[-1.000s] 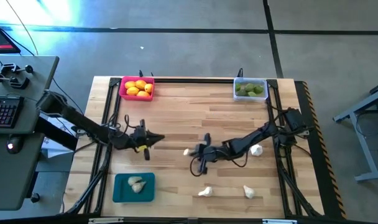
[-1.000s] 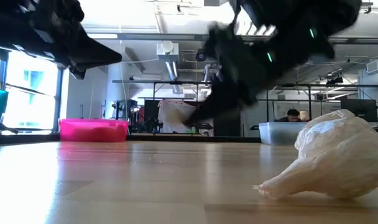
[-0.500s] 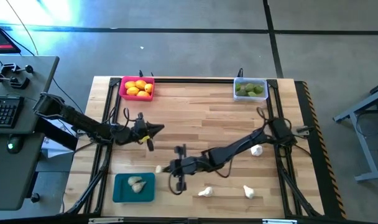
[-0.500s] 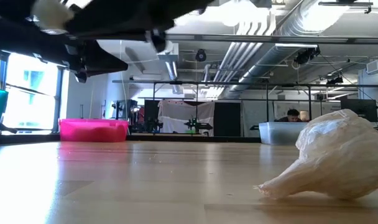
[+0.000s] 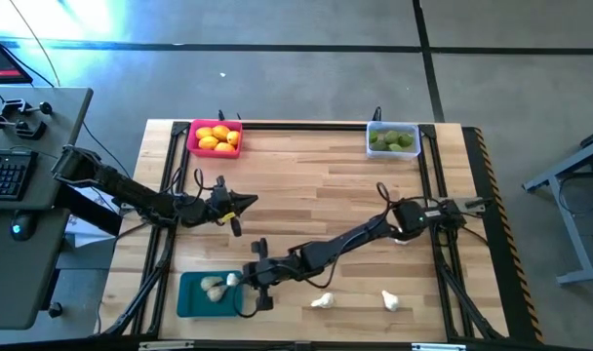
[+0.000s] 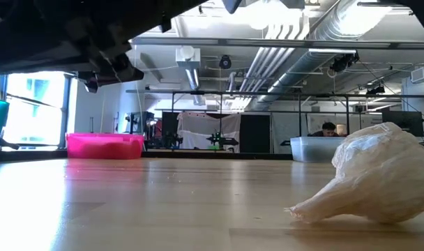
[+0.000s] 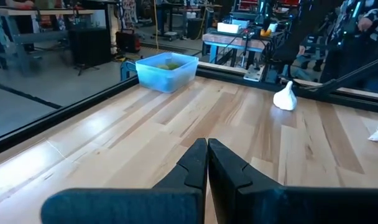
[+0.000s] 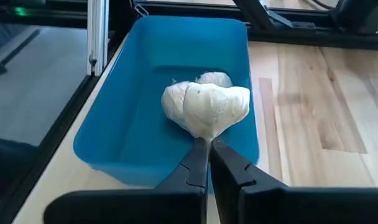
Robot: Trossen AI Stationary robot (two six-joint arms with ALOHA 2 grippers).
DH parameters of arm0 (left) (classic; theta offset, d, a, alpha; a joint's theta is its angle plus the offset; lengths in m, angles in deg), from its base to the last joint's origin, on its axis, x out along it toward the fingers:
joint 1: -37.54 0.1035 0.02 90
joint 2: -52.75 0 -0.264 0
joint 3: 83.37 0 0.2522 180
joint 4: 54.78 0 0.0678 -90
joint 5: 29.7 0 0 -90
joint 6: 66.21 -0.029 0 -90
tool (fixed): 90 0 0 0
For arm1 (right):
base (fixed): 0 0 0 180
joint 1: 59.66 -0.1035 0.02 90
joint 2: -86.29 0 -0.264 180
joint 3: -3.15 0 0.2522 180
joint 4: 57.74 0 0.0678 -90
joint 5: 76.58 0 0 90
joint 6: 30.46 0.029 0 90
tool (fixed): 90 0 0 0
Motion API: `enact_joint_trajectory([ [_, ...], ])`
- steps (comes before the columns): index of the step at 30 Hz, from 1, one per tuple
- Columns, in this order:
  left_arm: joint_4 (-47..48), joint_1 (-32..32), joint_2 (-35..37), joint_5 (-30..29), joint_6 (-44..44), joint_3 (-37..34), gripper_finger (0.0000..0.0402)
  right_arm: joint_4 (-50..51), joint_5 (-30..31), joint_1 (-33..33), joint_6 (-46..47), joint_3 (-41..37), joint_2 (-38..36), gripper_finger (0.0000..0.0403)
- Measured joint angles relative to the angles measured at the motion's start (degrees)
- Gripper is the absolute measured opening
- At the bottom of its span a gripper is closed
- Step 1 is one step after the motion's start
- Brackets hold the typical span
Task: Sort produce into baskets
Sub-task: Put the center garlic into the blue bin, then put the bottom center garlic into the blue bin
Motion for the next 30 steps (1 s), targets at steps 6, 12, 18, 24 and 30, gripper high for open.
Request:
enact_joint_trajectory([
  [6,0.03,0.0,0.0,-0.16,-0.07,0.0,0.0,0.7,-0.01,0.81,3.69,-0.3,0.2,0.0],
  [12,0.02,0.0,0.0,-0.16,-0.05,0.0,0.0,0.94,-0.14,1.05,4.99,-0.32,0.2,0.0001],
  [18,0.01,-0.02,0.0,1.07,-0.64,0.0,0.0,0.94,-0.15,0.91,3.28,-0.34,0.2,0.0047],
  [24,0.01,-0.02,0.0,1.06,-1.06,0.02,0.0,0.92,0.43,0.61,2.14,-0.37,0.2,0.0135],
  [30,0.25,-0.02,0.0,0.87,-1.12,0.04,0.0,8.93,11.13,-0.96,-1.86,-0.45,-2.85,0.0109],
])
